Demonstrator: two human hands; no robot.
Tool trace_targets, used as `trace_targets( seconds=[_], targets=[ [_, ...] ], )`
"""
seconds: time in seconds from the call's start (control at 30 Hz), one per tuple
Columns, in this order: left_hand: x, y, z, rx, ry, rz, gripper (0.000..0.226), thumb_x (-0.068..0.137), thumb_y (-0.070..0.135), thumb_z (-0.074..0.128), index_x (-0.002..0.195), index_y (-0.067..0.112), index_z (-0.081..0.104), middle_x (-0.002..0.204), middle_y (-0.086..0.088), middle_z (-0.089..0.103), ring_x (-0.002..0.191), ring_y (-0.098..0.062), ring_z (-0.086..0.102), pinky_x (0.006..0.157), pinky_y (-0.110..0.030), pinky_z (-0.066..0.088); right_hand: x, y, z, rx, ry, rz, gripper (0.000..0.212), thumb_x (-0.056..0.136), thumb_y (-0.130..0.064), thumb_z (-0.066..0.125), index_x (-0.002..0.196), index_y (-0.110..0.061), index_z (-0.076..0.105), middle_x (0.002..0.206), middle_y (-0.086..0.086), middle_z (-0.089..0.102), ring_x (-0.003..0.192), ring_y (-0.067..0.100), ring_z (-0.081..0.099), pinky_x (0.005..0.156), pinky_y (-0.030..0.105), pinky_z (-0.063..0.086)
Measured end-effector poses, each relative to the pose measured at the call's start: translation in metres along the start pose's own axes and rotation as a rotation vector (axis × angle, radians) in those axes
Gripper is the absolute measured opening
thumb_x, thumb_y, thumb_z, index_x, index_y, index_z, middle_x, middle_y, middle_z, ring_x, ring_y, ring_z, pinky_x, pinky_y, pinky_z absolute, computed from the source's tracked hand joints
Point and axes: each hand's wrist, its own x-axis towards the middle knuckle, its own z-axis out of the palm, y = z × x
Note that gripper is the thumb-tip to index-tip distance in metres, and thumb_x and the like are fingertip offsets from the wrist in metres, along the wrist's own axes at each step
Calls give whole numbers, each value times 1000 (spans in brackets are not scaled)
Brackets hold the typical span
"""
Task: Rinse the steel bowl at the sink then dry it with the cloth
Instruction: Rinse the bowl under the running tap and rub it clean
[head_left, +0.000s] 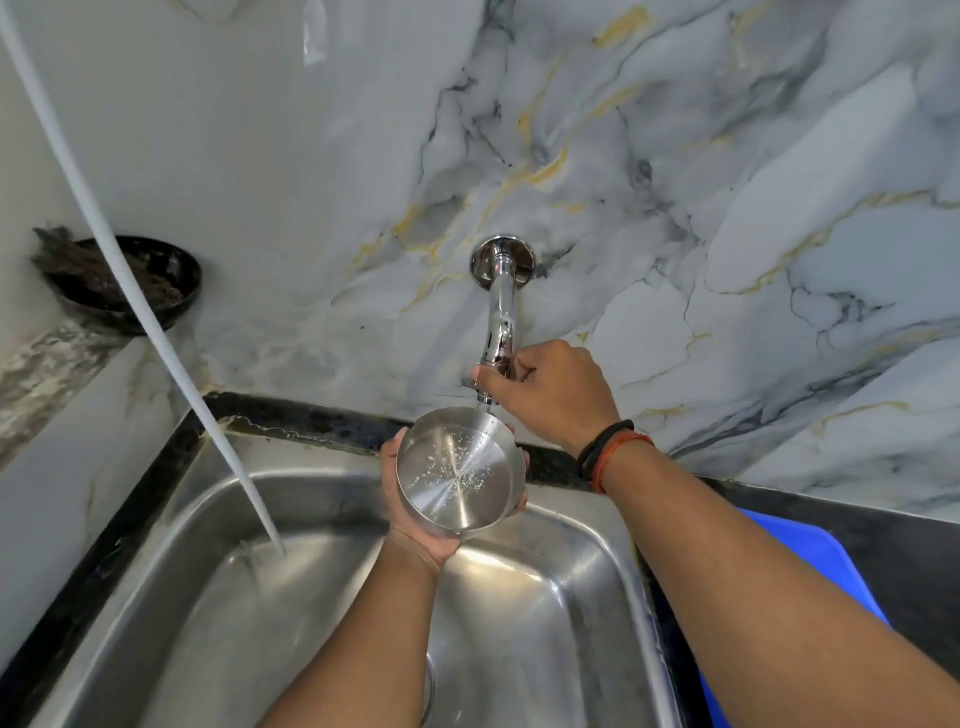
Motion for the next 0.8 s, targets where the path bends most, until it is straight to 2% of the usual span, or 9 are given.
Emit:
trace_targets(
  seconds=[0.1,0.23,0.4,0.5,0.6,0.7,0.8],
  targets=[
    [7,3,-9,-2,-55,-10,68,71,67,63,115,16,65,117,-21,66,108,-44,59,93,-67,42,2,-5,1,-56,34,19,59,70,-51,69,39,-18,31,32,-9,30,36,9,36,41,23,24],
    [12,4,-15,1,-185,-44,66,76,68,57,112,13,70,115,-21,70,107,-45,62,93,-67,42,2,-9,5,-84,61,67,59,68,-53,68,38,-18,31,32,-8,31,36,9,36,42,23,22],
    [21,2,-18,53,-102,33,62,72,61,64,113,14,68,113,-17,70,103,-40,65,91,-65,47,0,-13,8,-104,89,99,56,69,-52,67,39,-17,35,35,-8,36,37,12,41,42,22,25],
    [25,3,-19,109,-22,105,63,63,59,73,109,15,71,109,-13,72,100,-34,67,97,-60,48,-1,-15,10,-109,100,119,53,70,-52,66,41,-17,38,39,-7,40,41,16,45,43,24,28],
    [29,3,-22,145,42,114,65,59,61,75,107,17,71,102,-11,73,93,-32,69,85,-51,56,-2,-16,11,-90,109,133,52,69,-52,66,41,-19,38,40,-8,40,42,17,45,44,23,28],
    [32,2,-25,91,78,94,64,63,63,71,107,16,72,101,-13,75,91,-35,71,75,-54,58,-4,-16,12,-77,127,125,54,69,-51,66,39,-18,35,36,-8,34,37,13,38,43,22,24],
    [32,5,-29,17,24,16,63,71,63,67,108,13,72,103,-16,75,95,-38,69,78,-55,56,-7,-12,11,-60,134,110,62,69,-57,66,38,-16,32,31,-7,30,34,11,36,41,22,23]
  ],
)
